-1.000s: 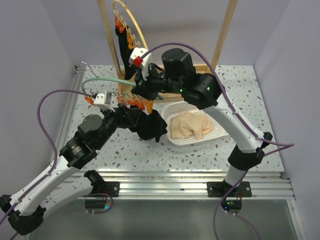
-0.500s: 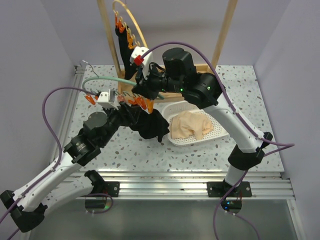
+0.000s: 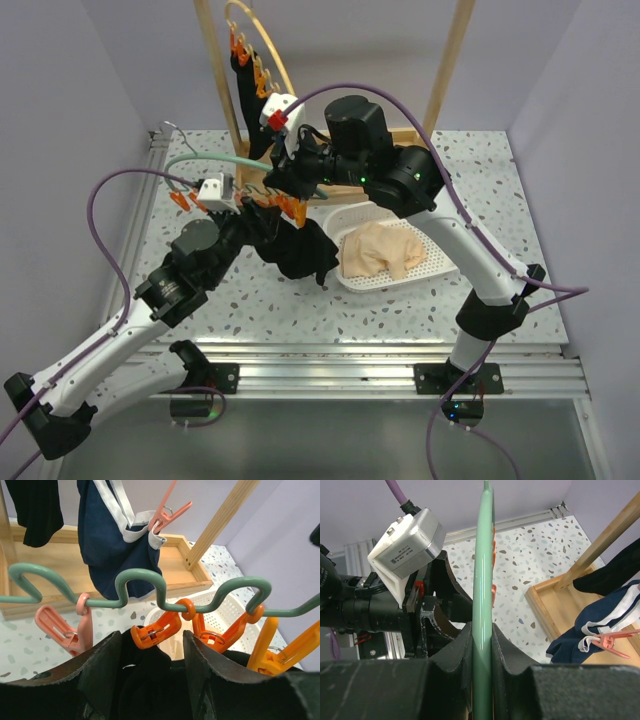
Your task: Remove the underwear clipped to the hanger
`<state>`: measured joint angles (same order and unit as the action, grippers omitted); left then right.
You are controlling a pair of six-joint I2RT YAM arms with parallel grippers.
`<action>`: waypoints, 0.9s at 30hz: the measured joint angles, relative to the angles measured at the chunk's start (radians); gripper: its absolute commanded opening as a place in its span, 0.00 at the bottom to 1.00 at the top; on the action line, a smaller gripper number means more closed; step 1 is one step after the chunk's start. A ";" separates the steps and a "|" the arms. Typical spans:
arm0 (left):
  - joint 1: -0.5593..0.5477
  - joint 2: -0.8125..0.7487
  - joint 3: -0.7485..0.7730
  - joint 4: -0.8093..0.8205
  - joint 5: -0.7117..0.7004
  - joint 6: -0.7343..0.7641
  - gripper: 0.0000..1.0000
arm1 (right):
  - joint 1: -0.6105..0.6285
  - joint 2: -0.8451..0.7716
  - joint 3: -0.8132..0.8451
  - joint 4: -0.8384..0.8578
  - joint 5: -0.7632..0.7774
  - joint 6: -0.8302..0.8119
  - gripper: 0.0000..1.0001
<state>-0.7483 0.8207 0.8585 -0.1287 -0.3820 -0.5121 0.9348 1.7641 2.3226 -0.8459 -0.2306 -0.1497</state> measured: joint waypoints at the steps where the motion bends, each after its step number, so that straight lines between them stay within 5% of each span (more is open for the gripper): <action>1: 0.000 0.000 0.000 0.010 0.000 0.000 0.57 | 0.000 0.000 0.000 0.000 0.000 0.000 0.00; 23: 0.000 0.027 -0.006 0.145 -0.050 0.030 0.40 | 0.000 0.000 0.000 0.005 -0.023 0.011 0.00; 26: 0.000 0.027 -0.006 0.151 -0.060 0.037 0.27 | 0.000 0.000 0.003 0.008 -0.023 0.013 0.00; 27: 0.000 0.027 -0.006 0.154 -0.061 0.039 0.14 | 0.000 0.000 0.004 0.008 -0.024 0.014 0.00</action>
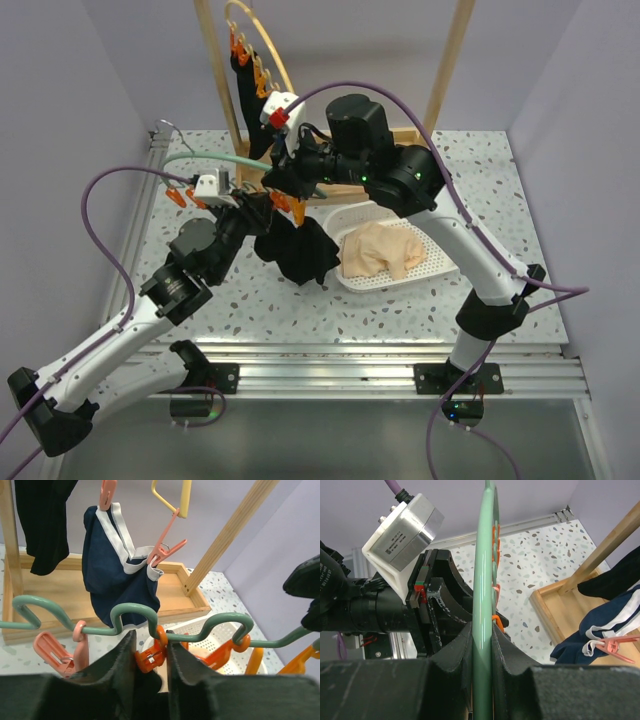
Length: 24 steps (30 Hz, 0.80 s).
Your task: Remove the underwear clipped to the hanger
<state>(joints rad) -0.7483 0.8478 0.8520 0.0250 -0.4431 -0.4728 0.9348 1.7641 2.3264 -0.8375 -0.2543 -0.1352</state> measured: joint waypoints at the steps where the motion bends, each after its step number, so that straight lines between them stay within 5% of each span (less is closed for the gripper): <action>1: 0.000 0.000 -0.001 0.006 0.001 0.002 0.07 | 0.000 0.000 0.000 0.000 -0.001 0.000 0.00; 2: 0.000 0.000 -0.002 0.011 -0.001 0.006 0.00 | 0.000 0.000 0.000 0.001 -0.002 0.001 0.00; 7: 0.000 -0.003 -0.010 0.018 0.001 0.013 0.00 | 0.000 0.000 0.000 0.001 -0.002 0.001 0.00; 11: 0.000 -0.014 -0.013 0.014 0.005 0.013 0.49 | 0.000 0.000 0.000 0.002 -0.002 0.001 0.00; 14: 0.000 -0.032 -0.015 -0.005 0.004 0.012 0.63 | 0.000 0.000 0.000 0.002 -0.001 0.000 0.00; 18: 0.000 -0.099 -0.018 -0.043 0.017 0.006 0.77 | 0.000 0.000 0.000 0.000 0.002 -0.005 0.00; 24: 0.000 -0.224 -0.029 -0.117 0.051 0.004 0.82 | -0.011 0.000 0.000 -0.001 0.002 -0.013 0.00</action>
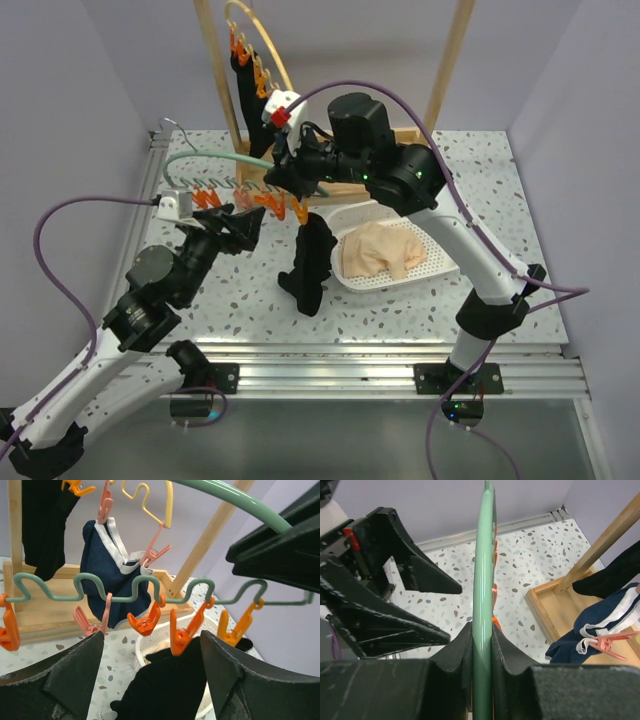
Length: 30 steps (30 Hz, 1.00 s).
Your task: Remove the underwear clipped to the hanger
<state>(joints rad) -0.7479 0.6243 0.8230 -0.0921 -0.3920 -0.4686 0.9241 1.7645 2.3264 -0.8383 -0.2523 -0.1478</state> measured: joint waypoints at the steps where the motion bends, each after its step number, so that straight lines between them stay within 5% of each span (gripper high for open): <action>1: 0.000 -0.017 -0.004 -0.009 0.011 0.001 0.82 | -0.003 0.000 0.000 0.000 0.000 -0.002 0.00; 7: 0.000 -0.073 -0.055 -0.013 0.183 0.026 0.84 | -0.009 0.002 0.000 0.000 0.000 -0.003 0.00; 16: 0.000 0.100 -0.081 0.150 0.461 0.014 0.84 | -0.009 0.006 -0.024 0.006 0.000 -0.002 0.00; 30: -0.028 0.195 -0.071 0.249 0.343 -0.013 0.81 | -0.009 0.016 -0.033 0.008 -0.001 -0.002 0.00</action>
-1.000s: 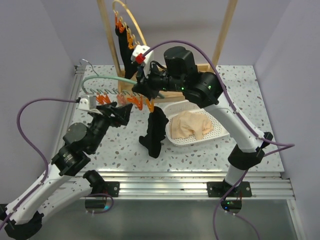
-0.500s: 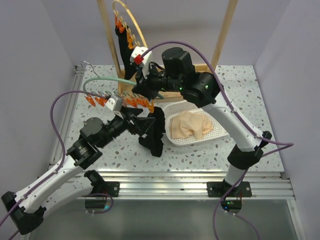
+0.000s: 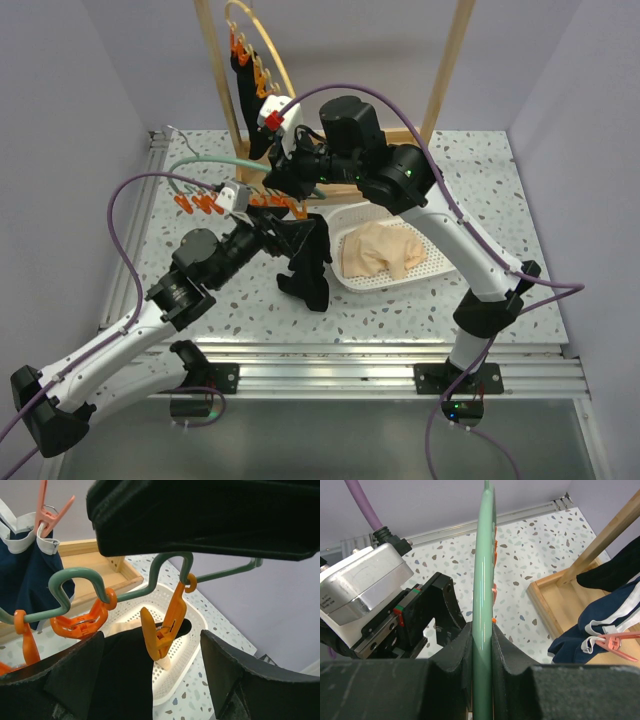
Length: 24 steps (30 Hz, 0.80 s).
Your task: Remove the underwear clipped to the hanger
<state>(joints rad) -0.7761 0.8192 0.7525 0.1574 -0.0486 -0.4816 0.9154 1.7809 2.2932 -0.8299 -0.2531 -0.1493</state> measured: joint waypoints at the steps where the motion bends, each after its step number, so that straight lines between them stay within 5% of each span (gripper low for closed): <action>1: -0.002 0.003 0.001 0.003 -0.011 -0.003 0.79 | 0.000 0.000 0.000 0.000 0.000 0.000 0.00; 17: -0.025 0.048 0.003 0.109 -0.109 -0.035 0.58 | 0.000 0.000 0.000 0.000 -0.001 0.003 0.00; 18: -0.025 0.052 0.003 0.112 -0.109 -0.035 0.53 | 0.000 0.000 0.000 0.000 -0.001 0.003 0.00; 21: -0.025 0.058 0.003 0.124 -0.106 -0.048 0.18 | 0.000 0.000 0.000 0.001 -0.001 0.002 0.00; 24: -0.041 0.058 0.005 0.137 -0.080 -0.049 0.00 | -0.001 0.000 -0.008 0.022 0.000 0.002 0.00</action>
<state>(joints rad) -0.8169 0.8772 0.7570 0.2939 -0.1287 -0.5308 0.9142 1.7809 2.2856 -0.8078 -0.2535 -0.1471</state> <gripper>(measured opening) 0.143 0.168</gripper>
